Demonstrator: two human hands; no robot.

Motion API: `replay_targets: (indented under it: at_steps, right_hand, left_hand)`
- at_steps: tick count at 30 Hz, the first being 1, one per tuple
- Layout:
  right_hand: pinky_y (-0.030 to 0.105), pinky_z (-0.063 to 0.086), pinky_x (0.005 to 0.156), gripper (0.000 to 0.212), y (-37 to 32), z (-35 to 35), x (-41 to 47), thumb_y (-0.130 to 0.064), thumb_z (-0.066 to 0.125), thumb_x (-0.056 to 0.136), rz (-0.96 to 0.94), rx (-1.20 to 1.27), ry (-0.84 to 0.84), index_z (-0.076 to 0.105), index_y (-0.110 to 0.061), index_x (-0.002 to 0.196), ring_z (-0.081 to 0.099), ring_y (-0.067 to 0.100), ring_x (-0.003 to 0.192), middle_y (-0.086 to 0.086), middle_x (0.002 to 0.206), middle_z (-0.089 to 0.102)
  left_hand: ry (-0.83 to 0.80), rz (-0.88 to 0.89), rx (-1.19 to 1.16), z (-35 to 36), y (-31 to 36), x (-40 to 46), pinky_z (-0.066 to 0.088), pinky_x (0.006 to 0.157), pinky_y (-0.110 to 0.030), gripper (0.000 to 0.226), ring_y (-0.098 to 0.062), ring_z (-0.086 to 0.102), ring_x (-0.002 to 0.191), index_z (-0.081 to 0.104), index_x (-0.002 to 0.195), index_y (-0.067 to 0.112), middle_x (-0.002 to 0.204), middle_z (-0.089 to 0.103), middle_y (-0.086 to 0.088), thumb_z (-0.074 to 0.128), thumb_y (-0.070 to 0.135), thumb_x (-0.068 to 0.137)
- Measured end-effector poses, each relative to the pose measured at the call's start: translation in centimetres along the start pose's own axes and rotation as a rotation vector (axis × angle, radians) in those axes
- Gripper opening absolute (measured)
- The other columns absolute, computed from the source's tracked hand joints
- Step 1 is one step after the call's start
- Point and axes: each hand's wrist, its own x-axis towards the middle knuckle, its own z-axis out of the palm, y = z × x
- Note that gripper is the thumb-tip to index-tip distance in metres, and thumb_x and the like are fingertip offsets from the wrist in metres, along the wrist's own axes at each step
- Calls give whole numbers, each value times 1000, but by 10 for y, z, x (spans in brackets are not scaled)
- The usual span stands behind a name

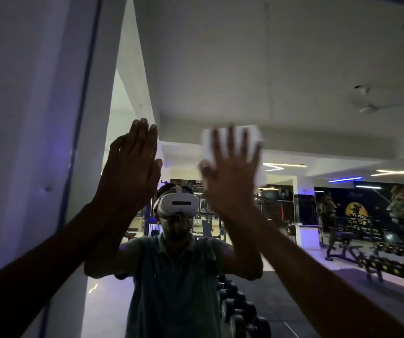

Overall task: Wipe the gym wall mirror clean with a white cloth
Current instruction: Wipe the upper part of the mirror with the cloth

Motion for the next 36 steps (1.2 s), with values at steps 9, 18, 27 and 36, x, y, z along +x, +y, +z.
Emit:
replay_targets:
  at_steps: [9,18,27,36]
  right_hand:
    - [63,14,127,66,70,-2,11,-53,16,108,-45,-2,-40,16,-28,169,10,32,163,5,177,12]
    - [67,2,127,71,-26,1,-65,-53,30,108,-321,45,-152,10,-25,170,-5,35,163,11,178,-2]
    - [64,8,127,71,3,4,9,-60,16,105,220,-23,23,13,-30,170,5,37,163,9,177,7]
    - [62,7,129,68,54,1,-48,-57,19,108,-193,-7,-94,13,-29,170,1,31,164,5,178,5]
  left_hand:
    - [55,89,-7,-1,-22,-17,13,127,-41,63,-29,24,160,31,163,3,171,26,-16,31,34,108]
    - [44,77,-64,4,-26,-21,17,129,-43,63,-26,19,162,25,166,7,174,21,-13,27,36,111]
    - [43,48,-25,5,-22,-22,16,130,-44,64,-26,17,162,23,166,7,174,19,-13,28,34,109]
    - [32,23,-80,-2,-16,-24,11,129,-42,65,-29,19,161,27,165,5,173,22,-15,36,34,107]
